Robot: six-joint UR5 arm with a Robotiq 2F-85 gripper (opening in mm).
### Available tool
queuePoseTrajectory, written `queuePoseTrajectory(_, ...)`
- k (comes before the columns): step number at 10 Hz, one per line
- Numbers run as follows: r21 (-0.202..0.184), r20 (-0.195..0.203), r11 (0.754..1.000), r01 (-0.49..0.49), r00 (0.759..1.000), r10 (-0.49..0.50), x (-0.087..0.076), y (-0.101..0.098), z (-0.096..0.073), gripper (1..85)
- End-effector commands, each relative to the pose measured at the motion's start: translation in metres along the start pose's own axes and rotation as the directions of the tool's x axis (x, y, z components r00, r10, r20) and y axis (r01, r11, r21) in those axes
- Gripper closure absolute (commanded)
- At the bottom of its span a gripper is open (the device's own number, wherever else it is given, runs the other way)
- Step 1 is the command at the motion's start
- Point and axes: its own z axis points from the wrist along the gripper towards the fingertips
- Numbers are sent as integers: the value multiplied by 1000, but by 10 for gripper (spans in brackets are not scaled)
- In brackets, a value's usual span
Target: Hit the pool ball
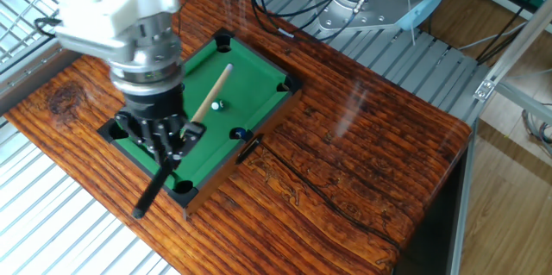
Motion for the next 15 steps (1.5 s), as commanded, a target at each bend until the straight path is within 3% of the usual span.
queuePoseTrajectory(1,-15,57,995,103,993,-102,-4,23,-5,847)
queuePoseTrajectory(2,-3,60,996,89,994,-88,-2,23,-3,847)
queuePoseTrajectory(3,5,37,993,118,992,-118,4,21,-2,847)
queuePoseTrajectory(5,6,-102,984,180,979,-178,39,14,-3,847)
queuePoseTrajectory(6,6,-173,974,225,960,-220,57,9,-6,847)
queuePoseTrajectory(7,-18,-236,960,280,931,-277,74,8,-9,847)
queuePoseTrajectory(8,-52,-265,946,321,908,-323,83,11,-12,847)
queuePoseTrajectory(9,-105,-239,943,315,913,-332,81,26,-11,847)
queuePoseTrajectory(10,-98,-228,934,343,906,-356,78,24,-10,847)
queuePoseTrajectory(12,-115,-152,932,344,921,-359,61,35,-7,847)
queuePoseTrajectory(14,-77,-119,940,332,933,-339,17,44,5,847)
queuePoseTrajectory(15,-81,-111,950,301,945,-309,0,55,13,847)
